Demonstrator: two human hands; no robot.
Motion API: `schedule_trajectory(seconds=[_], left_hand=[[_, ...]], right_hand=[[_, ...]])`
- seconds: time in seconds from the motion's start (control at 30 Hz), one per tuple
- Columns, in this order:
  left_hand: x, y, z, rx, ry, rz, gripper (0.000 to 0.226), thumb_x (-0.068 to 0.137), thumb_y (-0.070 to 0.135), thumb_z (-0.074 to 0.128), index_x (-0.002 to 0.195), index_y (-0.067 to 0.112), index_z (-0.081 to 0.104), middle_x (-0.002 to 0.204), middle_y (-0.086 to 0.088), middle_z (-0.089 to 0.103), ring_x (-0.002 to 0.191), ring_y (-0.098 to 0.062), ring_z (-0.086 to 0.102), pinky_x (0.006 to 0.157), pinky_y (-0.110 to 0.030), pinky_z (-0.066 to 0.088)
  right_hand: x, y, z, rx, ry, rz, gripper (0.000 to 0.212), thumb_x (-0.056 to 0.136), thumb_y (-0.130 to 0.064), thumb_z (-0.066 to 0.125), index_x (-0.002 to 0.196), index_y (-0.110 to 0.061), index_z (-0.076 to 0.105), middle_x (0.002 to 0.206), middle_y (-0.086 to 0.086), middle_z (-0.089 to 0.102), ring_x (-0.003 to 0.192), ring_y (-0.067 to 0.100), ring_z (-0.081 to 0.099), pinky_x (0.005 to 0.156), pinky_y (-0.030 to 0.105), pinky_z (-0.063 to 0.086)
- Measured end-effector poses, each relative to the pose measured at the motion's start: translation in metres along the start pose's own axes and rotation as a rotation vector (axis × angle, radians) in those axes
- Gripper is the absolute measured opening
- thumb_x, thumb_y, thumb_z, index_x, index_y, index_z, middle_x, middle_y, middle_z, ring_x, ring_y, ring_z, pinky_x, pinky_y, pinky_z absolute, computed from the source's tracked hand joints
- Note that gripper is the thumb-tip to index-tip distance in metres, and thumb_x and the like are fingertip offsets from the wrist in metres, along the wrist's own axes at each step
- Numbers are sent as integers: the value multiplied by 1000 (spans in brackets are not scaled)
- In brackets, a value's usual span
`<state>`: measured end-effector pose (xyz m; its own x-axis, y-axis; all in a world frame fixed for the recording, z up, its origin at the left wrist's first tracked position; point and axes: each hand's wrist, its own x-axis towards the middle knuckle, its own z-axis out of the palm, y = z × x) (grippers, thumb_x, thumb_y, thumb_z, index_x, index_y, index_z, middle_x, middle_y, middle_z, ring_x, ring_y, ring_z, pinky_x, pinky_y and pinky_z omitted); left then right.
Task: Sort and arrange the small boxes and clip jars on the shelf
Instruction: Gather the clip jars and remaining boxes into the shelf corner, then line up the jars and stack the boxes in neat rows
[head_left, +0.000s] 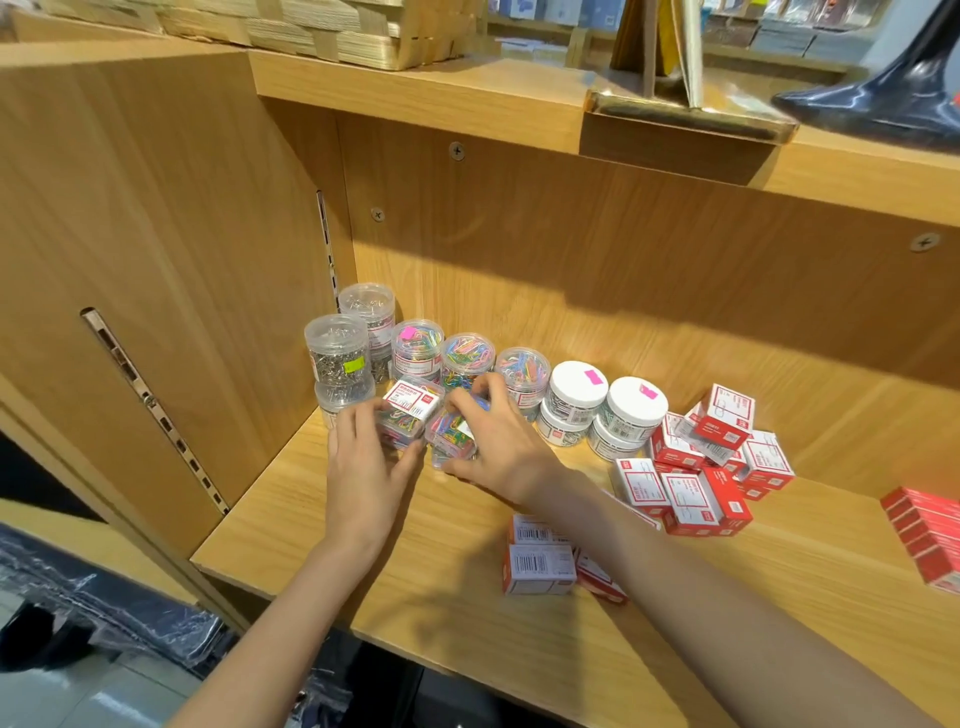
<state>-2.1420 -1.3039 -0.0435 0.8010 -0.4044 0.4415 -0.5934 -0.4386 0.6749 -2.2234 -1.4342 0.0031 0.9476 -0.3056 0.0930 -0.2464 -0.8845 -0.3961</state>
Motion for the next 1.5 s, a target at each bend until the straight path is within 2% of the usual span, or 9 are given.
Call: schedule_trajectory(seconds=[0.17, 0.33, 0.53, 0.73, 0.8, 0.93, 1.07, 1.27, 1.5], left_hand=[[-4, -2, -4, 41, 24, 99, 47, 71, 4, 75, 112, 2, 51, 112, -15, 42, 104, -31, 46, 88, -31, 39], [2, -7, -8, 6, -55, 104, 39, 74, -1, 70, 105, 6, 49, 97, 0, 42, 83, -22, 54, 67, -31, 42], [0, -8, -10, -62, -8, 101, 38, 74, -7, 62, 108, 5, 49, 98, -1, 41, 87, -25, 50, 78, -31, 41], [-18, -2, -21, -137, 1, 137, 27, 82, 3, 49, 108, 6, 48, 102, 1, 42, 95, -15, 47, 84, -34, 44], [-26, 6, -25, -180, -62, 178, 30, 82, 19, 46, 109, 8, 48, 102, 2, 44, 96, -14, 47, 86, -26, 39], [-41, 31, -23, -286, -374, 310, 44, 80, 46, 54, 116, 23, 47, 108, 12, 48, 104, 1, 47, 89, -13, 36], [-56, 45, -1, -262, -624, 537, 63, 72, 52, 63, 125, 22, 46, 118, 14, 48, 109, 3, 43, 92, -5, 29], [-51, 46, 16, -306, -699, 464, 53, 72, 58, 59, 116, 30, 53, 110, 15, 53, 104, -2, 50, 88, -20, 39], [-18, 48, 28, -258, -599, 248, 64, 73, 63, 41, 109, 15, 62, 100, 1, 53, 92, -4, 49, 81, -11, 31]], right_hand=[[2, -3, 0, -23, 22, -56, 57, 78, -32, 71, 126, -21, 42, 132, 9, 22, 122, 26, 35, 91, 37, 44], [1, 9, -3, 65, 27, -108, 48, 79, -22, 70, 122, -21, 48, 126, 5, 28, 117, 19, 32, 88, 23, 35], [5, -1, 1, -151, 41, -106, 53, 82, -35, 64, 129, -24, 42, 130, 4, 32, 123, 21, 25, 86, 36, 42], [-14, 13, -26, 58, 63, -51, 50, 83, -30, 65, 129, -20, 48, 122, 3, 41, 115, 14, 34, 98, 20, 29], [-34, 24, -41, 133, 161, -4, 33, 83, -22, 64, 115, -13, 59, 111, 4, 51, 102, 13, 42, 83, 7, 28], [-90, 54, -68, 188, 117, 17, 17, 82, -25, 68, 95, -17, 64, 88, -1, 63, 79, 9, 56, 73, 20, 43], [-146, 61, -68, 256, -41, 182, 40, 72, -39, 75, 105, -35, 53, 100, -13, 60, 91, -2, 54, 77, 14, 43], [-159, 49, -24, 92, 287, 218, 43, 82, -25, 67, 121, -21, 51, 105, -11, 50, 98, 8, 43, 75, 19, 29], [-173, 74, -45, 178, 482, 371, 27, 77, -16, 69, 90, -21, 46, 80, -10, 55, 73, 13, 48, 59, 18, 32]])
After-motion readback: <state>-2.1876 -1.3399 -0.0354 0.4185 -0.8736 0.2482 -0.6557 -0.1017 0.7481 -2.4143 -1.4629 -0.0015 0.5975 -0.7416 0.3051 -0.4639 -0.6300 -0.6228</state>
